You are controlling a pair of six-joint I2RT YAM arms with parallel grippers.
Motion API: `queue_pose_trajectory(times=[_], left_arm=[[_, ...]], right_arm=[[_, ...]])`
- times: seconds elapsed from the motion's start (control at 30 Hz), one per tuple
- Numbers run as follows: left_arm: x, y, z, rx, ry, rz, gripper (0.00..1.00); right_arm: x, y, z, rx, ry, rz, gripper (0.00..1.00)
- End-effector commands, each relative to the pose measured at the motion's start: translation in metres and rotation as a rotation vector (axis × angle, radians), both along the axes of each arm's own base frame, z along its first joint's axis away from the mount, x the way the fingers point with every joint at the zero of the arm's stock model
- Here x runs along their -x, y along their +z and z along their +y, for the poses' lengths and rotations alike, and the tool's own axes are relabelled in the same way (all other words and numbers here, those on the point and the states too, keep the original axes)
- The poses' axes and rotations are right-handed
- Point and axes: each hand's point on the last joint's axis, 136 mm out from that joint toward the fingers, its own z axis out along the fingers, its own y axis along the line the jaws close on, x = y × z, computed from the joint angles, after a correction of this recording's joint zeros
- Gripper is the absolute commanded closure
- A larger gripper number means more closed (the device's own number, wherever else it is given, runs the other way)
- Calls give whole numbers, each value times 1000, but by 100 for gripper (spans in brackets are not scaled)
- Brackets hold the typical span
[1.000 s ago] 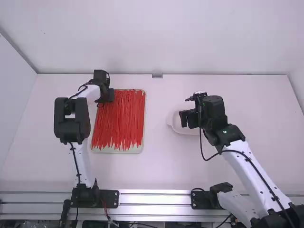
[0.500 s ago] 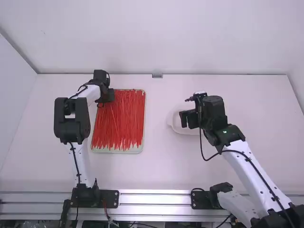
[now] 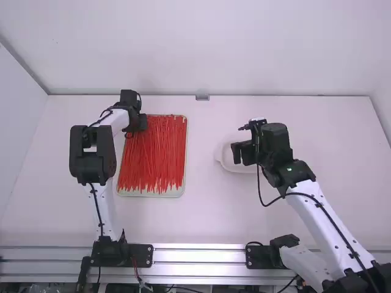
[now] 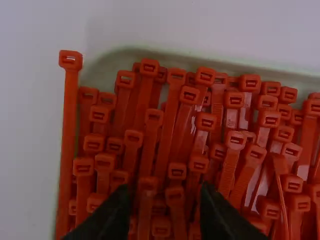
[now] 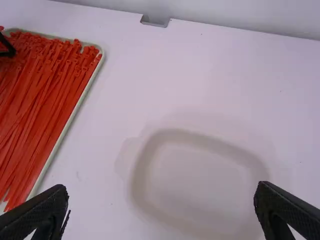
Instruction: Fasten the cable tie
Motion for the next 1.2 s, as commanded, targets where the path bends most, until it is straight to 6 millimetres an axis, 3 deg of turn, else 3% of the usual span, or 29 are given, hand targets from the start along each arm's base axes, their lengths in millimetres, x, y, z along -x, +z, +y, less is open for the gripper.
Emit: queue_pose_trajectory(times=[0.0,0.37,1.17], left_arm=[[4,-8,-1,-1,1,19,63],[0,5,-4,3,-3,26,66],[-2,5,-6,22,23,18,78]], right_arm=[[-5,11,0,-8,-4,-21,1],[-5,13,4,-11,5,-31,1],[-11,1,4,-4,-2,-3,1]])
